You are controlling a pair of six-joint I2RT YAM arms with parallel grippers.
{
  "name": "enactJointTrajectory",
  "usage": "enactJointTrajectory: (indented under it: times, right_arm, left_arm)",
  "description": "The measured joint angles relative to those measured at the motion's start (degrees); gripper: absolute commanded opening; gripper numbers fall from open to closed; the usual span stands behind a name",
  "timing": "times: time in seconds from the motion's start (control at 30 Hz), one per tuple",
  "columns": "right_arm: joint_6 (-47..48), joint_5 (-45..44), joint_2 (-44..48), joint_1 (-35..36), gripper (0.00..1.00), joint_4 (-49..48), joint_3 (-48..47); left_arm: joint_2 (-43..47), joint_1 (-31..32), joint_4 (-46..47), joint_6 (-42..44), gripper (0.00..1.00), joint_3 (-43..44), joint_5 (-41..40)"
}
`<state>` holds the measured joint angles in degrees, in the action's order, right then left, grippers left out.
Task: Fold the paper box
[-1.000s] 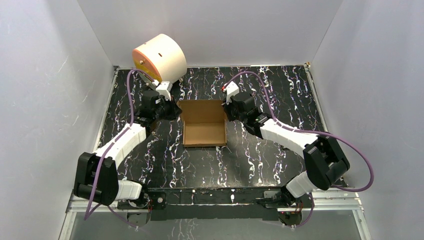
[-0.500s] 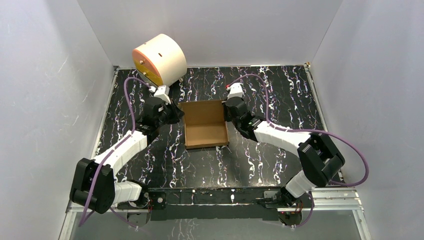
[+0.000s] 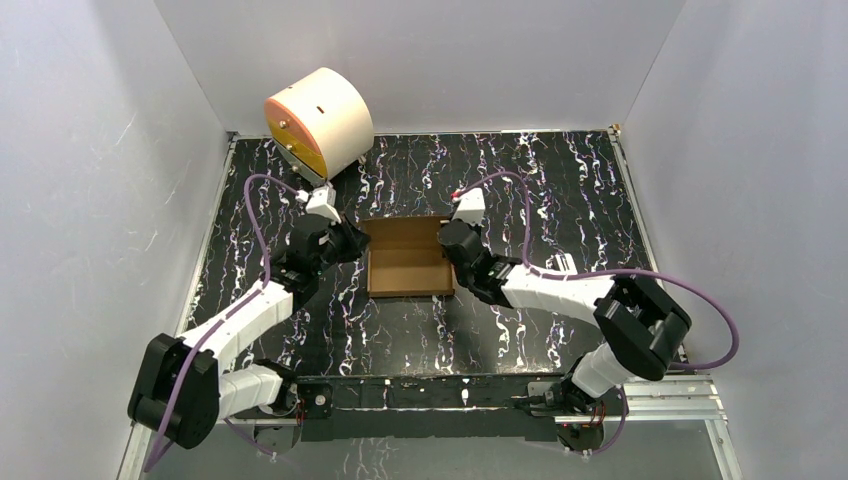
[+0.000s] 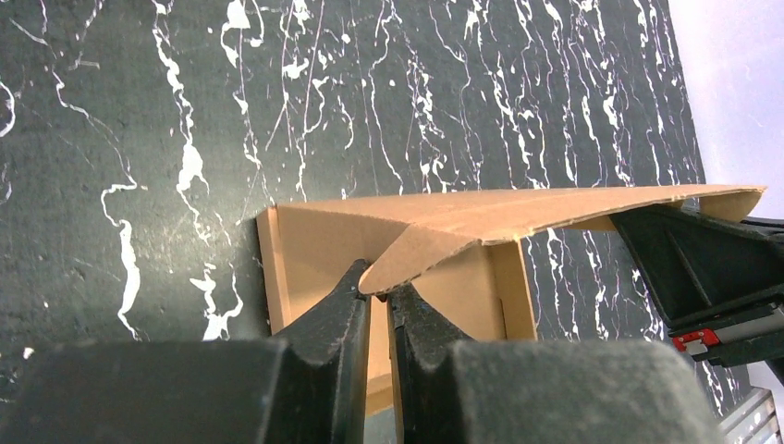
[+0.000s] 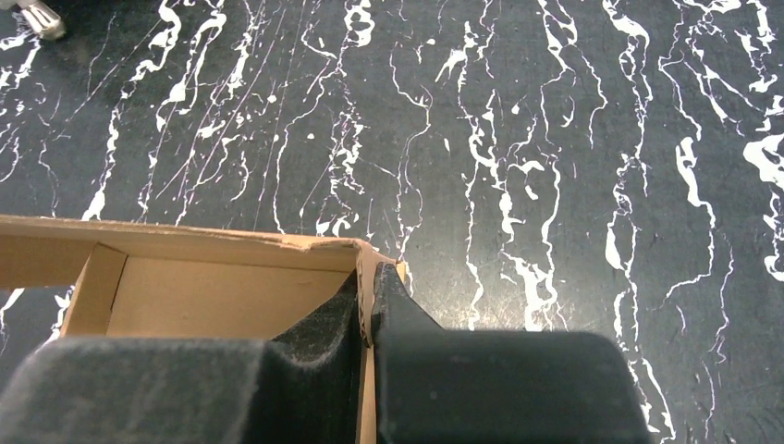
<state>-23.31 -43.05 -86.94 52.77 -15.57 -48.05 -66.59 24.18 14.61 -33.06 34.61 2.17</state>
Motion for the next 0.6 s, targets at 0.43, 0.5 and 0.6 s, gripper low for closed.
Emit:
enactJointTrajectory:
  times: [0.43, 0.5, 0.6]
  right_arm:
    - [-5.9, -3.1, 3.4, 3.9, 0.14, -3.1, 6.7]
    - [-7.0, -3.4, 3.4, 4.0, 0.14, -3.1, 6.7]
    - [-8.9, -3.8, 3.4, 4.2, 0.14, -2.9, 6.8]
  left_arm:
    - [6.5, 2.4, 3.0, -5.6, 0.10, -9.7, -0.1]
    - [6.9, 2.5, 3.6, -6.2, 0.10, -10.6, 0.0]
    - [7.1, 2.6, 4.4, -7.0, 0.11, -11.4, 0.2]
